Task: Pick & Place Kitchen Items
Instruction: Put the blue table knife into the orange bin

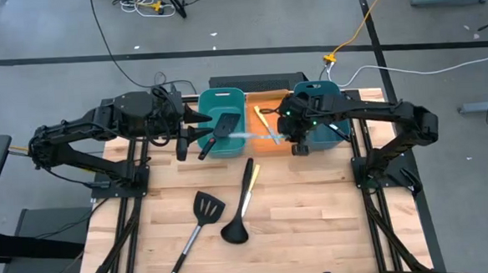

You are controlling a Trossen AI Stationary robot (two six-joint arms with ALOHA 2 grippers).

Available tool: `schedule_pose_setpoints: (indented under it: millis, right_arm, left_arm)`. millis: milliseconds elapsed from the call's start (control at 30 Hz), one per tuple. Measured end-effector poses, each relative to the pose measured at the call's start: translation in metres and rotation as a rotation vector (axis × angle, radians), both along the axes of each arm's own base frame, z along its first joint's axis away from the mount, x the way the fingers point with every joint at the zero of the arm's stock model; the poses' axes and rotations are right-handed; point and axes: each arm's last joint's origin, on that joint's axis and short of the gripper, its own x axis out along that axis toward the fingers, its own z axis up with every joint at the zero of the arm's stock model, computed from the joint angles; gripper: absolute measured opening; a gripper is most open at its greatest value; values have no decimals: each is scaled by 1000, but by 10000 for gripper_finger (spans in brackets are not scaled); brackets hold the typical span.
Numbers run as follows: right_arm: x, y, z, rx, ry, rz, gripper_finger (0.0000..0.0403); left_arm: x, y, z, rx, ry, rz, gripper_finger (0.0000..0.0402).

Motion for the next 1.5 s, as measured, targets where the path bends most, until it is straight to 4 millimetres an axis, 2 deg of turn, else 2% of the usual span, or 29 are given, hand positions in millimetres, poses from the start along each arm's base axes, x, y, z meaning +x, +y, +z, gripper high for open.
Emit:
schedule_pose_setpoints:
  millis: [300,667,1067,1500]
  right_arm:
    - [-11,-28,0,49,-9,-281,67]
    - [-23,-51,0,140,-38,-600,68]
    - [-25,-58,-2,157,-54,-669,67]
    - [-31,-58,-35,204,-41,-778,69]
  left_arm:
    - [0,0,0,-1,-2,0,167]
    - [0,0,0,7,-1,-2,167]
    - [0,0,0,9,-1,-3,167]
    - [0,0,0,9,-1,-2,167]
